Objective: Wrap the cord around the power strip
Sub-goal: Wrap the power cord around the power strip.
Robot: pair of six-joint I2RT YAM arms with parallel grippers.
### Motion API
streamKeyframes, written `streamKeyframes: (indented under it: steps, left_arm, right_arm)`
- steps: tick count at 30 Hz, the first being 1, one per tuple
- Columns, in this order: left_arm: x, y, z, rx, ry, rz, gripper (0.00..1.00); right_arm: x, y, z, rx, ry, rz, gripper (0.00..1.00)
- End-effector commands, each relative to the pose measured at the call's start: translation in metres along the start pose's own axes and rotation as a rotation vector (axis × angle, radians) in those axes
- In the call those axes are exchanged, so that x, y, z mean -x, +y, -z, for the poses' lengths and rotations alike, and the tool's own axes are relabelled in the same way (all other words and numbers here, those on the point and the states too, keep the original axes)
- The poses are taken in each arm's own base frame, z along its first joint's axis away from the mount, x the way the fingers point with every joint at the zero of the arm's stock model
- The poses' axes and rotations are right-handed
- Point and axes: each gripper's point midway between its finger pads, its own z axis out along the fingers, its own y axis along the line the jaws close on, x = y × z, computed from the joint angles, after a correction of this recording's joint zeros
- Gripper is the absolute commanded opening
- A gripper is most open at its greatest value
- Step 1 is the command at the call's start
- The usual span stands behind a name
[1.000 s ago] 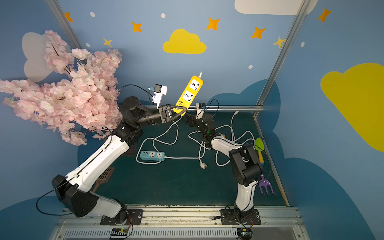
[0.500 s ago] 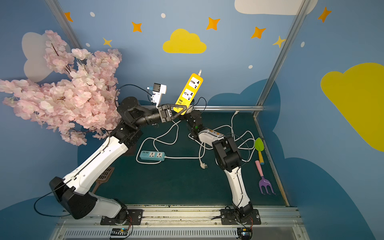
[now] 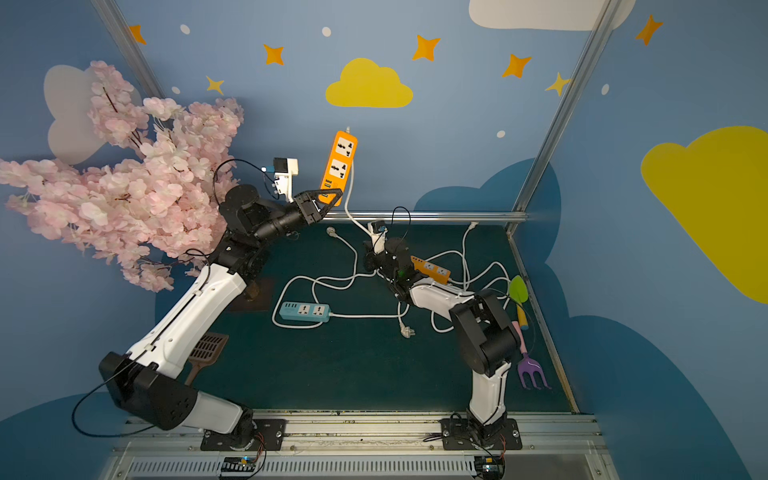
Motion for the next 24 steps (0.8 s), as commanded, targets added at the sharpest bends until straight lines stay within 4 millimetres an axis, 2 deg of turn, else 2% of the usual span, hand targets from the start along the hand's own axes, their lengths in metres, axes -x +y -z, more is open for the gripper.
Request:
streamKeyframes:
  steps: [1, 3, 5, 7, 10, 13, 17, 21, 24]
  left_arm:
    - [0.009, 0.023, -0.008, 0.131, 0.008, -0.204, 0.03]
    - [-0.005, 0.044, -0.014, 0.191, 0.085, -0.295, 0.02]
    - [-0.023, 0.068, -0.014, 0.266, 0.195, -0.386, 0.02]
    - [-0.042, 0.094, -0.006, 0.351, 0.313, -0.492, 0.03]
    - [-0.061, 0.122, 0.008, 0.430, 0.430, -0.593, 0.03]
    - [-0.091, 0.116, 0.009, 0.311, 0.518, -0.652, 0.03]
    - [-0.138, 0.097, 0.016, 0.128, 0.641, -0.753, 0.03]
    - [-0.165, 0.081, 0.031, -0.020, 0.669, -0.757, 0.03]
    - [-0.175, 0.065, 0.040, -0.111, 0.661, -0.728, 0.03]
  right_arm:
    - [-0.016, 0.015, 0.042, -0.012, 0.167, 0.204, 0.00]
    - [-0.021, 0.023, 0.067, -0.005, 0.234, 0.301, 0.00]
    - [-0.016, 0.023, 0.091, -0.030, 0.265, 0.382, 0.00]
    - [-0.012, 0.021, 0.116, -0.045, 0.301, 0.433, 0.00]
    - [0.002, 0.017, 0.144, -0.067, 0.311, 0.528, 0.00]
    - [0.023, 0.024, 0.162, -0.037, 0.289, 0.581, 0.00]
    - [0.057, 0.032, 0.172, -0.021, 0.271, 0.642, 0.00]
    - [0.088, 0.018, 0.171, -0.091, 0.264, 0.699, 0.00]
    - [0.097, 0.004, 0.164, -0.091, 0.305, 0.691, 0.00]
